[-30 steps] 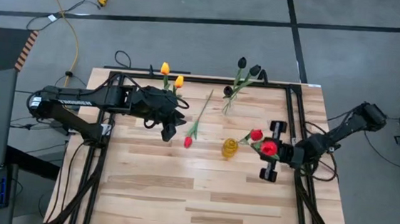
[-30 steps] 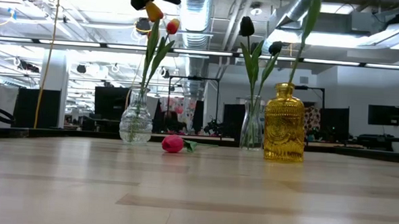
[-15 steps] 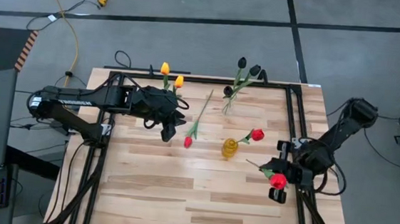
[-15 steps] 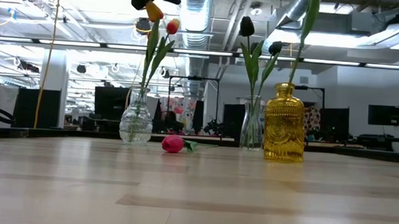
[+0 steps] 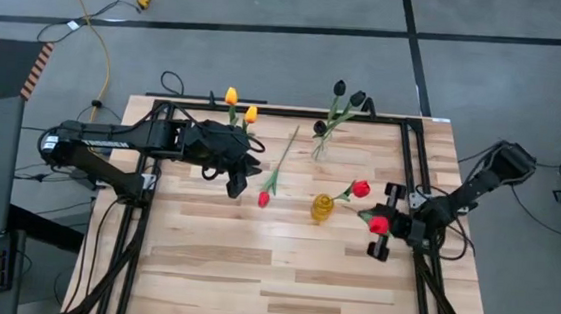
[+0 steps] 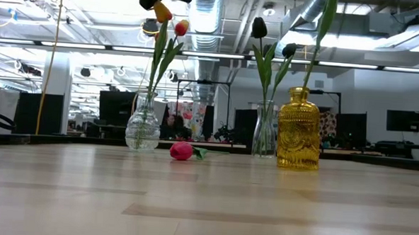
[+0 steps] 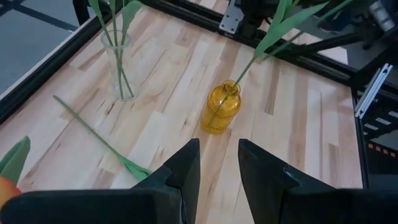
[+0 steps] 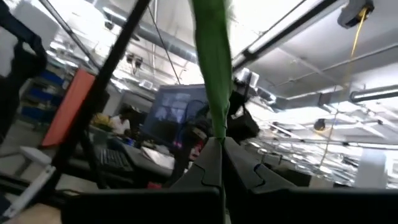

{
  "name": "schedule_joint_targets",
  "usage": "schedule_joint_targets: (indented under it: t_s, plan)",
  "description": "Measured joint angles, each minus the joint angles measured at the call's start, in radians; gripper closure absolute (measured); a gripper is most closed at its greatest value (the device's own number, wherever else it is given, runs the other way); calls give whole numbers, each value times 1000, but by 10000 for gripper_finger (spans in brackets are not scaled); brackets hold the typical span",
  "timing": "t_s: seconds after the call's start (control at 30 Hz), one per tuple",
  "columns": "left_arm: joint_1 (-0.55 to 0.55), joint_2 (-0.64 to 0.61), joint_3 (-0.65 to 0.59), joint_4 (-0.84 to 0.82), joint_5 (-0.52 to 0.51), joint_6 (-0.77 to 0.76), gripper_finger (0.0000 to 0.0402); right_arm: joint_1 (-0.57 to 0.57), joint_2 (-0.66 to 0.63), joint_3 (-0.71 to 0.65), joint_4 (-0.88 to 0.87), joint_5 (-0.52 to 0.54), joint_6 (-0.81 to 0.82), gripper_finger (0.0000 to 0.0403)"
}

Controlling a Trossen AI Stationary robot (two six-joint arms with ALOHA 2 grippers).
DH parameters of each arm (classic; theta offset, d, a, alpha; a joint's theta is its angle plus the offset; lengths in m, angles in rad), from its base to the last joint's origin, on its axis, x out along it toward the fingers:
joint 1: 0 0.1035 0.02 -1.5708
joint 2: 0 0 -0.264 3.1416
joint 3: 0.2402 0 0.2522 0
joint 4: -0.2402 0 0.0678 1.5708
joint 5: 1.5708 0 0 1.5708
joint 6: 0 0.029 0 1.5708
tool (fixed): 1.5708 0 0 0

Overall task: Sort flowers into vase by color
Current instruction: Put the right red tulip into the yellow vase

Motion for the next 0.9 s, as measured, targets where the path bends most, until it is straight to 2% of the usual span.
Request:
schedule_joint_targets:
  t_s: [0.2,0.37,0.9]
  plan:
    - [0,0,0,25,-4,-1,306,-155,10,-14,0,-141,154,376]
    - [0,0,0,35,-9,-1,306,-246,11,-14,-34,-179,211,375]
    - [0,0,0,38,-13,0,306,-352,11,-14,-108,-324,338,374]
